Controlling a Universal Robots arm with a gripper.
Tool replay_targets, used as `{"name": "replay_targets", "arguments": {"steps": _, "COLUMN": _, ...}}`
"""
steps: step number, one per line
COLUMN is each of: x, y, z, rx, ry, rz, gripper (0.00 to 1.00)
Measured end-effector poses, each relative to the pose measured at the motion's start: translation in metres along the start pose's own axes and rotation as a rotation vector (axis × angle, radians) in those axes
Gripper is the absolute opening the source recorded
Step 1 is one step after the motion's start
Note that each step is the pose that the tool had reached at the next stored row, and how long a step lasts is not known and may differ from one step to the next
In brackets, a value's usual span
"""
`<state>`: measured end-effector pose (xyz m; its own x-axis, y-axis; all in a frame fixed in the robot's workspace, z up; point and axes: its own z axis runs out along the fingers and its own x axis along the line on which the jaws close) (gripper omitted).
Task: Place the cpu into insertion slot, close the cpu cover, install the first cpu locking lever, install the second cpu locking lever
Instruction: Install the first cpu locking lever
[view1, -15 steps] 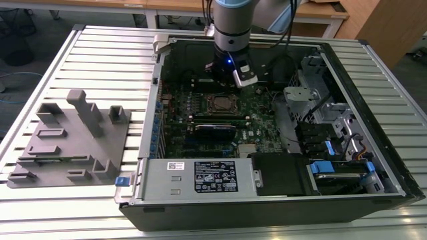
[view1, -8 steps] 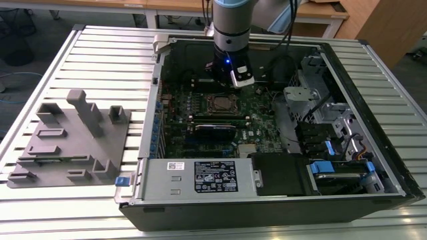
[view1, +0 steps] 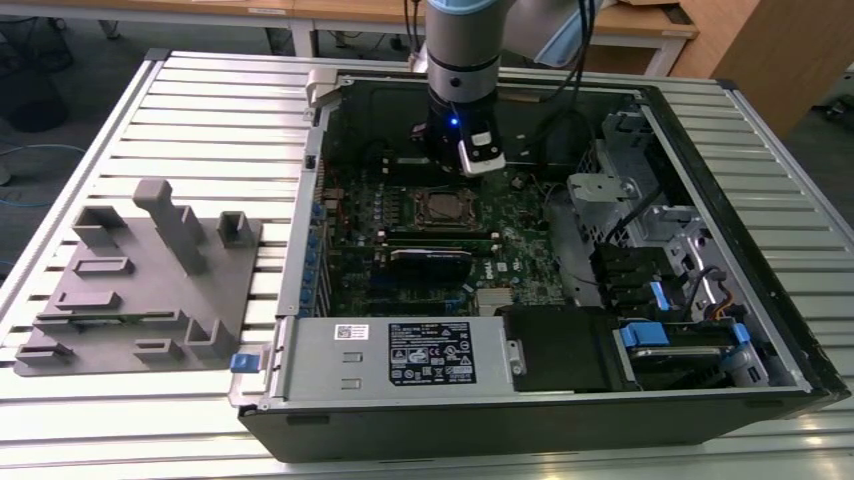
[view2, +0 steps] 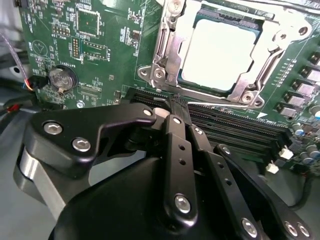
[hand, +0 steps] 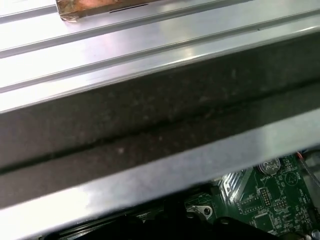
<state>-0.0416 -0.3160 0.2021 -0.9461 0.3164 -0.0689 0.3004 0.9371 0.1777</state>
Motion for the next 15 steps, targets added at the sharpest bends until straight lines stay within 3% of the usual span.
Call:
{"name": "replay_targets", "arguments": {"steps": 8, "x": 0.0, "y": 0.0002, "z": 0.0, "rx": 0.0051, "ry": -0.0113, "rz": 0.061, "gripper": 0.11}}
{"name": "replay_targets", "arguments": {"steps": 15, "x": 0.001, "y": 0.0027, "z": 0.0004, "rx": 0.0053, "ry": -0.0118, "rz": 0.064, "gripper": 0.11}}
